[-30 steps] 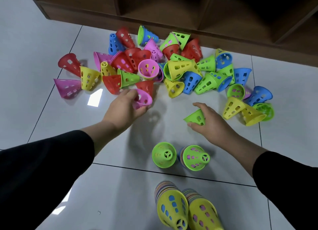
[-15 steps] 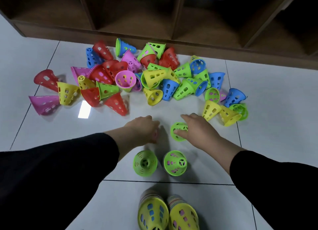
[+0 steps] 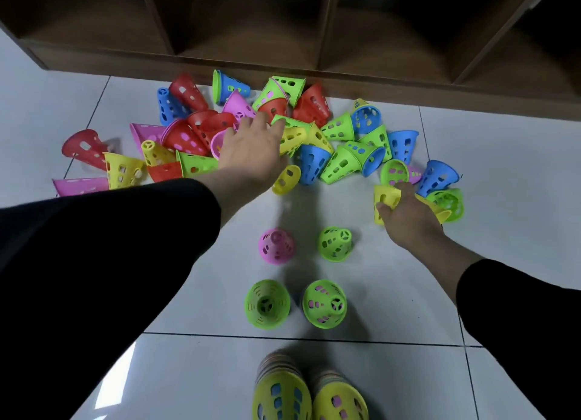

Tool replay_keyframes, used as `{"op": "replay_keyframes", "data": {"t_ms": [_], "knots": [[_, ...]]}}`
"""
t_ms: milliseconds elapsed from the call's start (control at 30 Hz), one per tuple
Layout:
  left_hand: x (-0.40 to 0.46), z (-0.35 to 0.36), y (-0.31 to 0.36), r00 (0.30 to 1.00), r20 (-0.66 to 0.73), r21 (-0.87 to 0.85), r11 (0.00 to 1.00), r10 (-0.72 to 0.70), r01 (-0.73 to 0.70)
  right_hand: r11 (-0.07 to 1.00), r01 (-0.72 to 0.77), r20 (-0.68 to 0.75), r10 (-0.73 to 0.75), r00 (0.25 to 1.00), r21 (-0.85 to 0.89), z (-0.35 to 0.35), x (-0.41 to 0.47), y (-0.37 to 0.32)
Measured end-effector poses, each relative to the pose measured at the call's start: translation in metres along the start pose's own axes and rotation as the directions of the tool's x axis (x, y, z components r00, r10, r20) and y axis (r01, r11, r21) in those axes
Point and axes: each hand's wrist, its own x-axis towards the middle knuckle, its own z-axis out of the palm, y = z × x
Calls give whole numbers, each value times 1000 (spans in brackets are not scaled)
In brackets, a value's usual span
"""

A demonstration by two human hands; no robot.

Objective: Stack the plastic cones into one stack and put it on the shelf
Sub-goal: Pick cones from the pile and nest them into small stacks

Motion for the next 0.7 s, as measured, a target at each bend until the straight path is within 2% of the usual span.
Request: {"op": "replay_keyframes", "data": {"t_ms": [67, 133, 233, 400, 467, 600, 633, 700], "knots": [[9, 2, 3, 992, 119, 50, 998, 43, -49, 1000, 16, 20, -16, 1000, -12, 5, 2, 1], [13, 4, 5, 985, 164, 62, 996, 53, -63, 995, 83, 61, -80, 995, -57, 11, -1, 4], [12, 8, 8, 992, 123, 80, 996, 34, -44, 979, 179, 70, -172, 983, -100, 23, -7, 11], [10, 12, 5, 993, 84, 117, 989, 83, -93, 983, 159, -31, -157, 987, 94, 23, -8, 10], [6, 8, 3, 996, 41, 43, 995, 84, -86, 968, 182, -57, -175, 983, 174, 15, -12, 8], [-19, -7, -2, 994, -99, -208, 978, -52, 31, 932, 241, -71, -230, 970, 270, -16, -36, -4], [-30, -10, -3, 990, -104, -338, 940, -94, 54, 926, 264, -51, -260, 964, 268, -26, -43, -8], [-57, -17, -5, 981, -52, -620, 777, -185, 114, 921, 336, 8, -344, 939, 196, -44, -58, -14]]}}
